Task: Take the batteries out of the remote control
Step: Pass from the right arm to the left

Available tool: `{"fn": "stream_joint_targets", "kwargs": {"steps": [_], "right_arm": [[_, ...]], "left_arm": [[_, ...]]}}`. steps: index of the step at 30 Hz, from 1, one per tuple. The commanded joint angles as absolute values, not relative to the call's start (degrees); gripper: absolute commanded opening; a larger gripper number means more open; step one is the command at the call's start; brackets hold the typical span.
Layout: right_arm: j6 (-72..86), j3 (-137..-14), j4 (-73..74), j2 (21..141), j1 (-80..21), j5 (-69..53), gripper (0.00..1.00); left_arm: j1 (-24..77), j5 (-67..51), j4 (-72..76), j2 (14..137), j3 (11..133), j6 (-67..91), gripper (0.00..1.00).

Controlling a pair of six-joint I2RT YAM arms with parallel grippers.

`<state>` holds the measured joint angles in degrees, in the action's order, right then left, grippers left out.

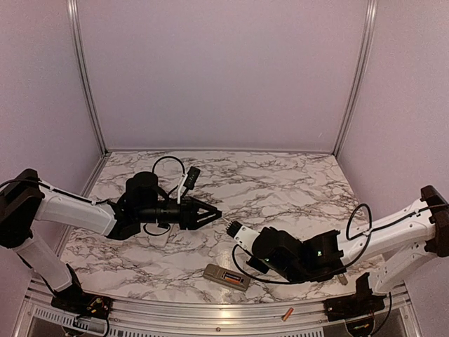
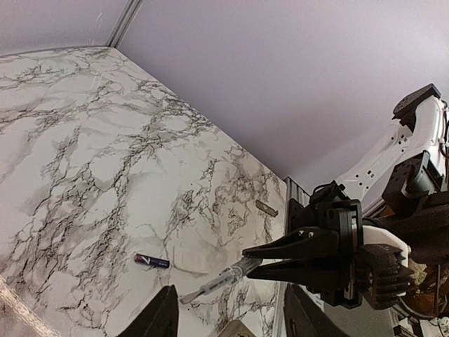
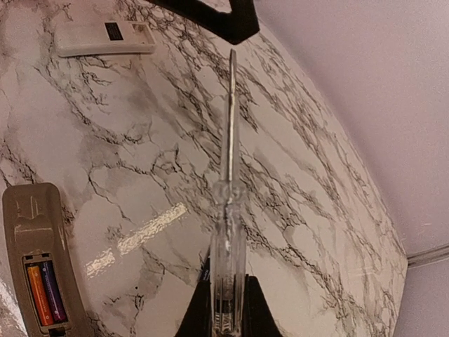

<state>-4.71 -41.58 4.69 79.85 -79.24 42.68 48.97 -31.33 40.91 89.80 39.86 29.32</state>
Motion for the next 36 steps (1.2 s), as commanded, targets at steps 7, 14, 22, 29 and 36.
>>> {"fn": "stream_joint_targets", "kwargs": {"steps": [7,14,22,29,36], "right_arm": [[-5.7,-45.0,4.3,80.9,-79.6,44.3,0.00],[-7.0,-45.6,2.7,82.2,-80.2,44.1,0.00],[-7.8,-46.4,1.4,84.0,-80.2,44.5,0.00],[-8.4,-46.5,0.5,84.6,-80.3,46.3,0.00],[-6.5,-47.2,-0.3,86.3,-80.3,47.4,0.00]], "left_arm": [[46.2,-32.3,41.5,93.3,41.0,34.9,0.52],[46.2,-34.1,43.7,95.3,41.6,36.6,0.39],[46.2,-36.1,47.1,96.9,41.6,39.3,0.18],[46.2,-35.9,47.6,96.7,41.2,39.8,0.00],[46.2,-35.9,50.4,95.7,40.0,40.0,0.00]]}}
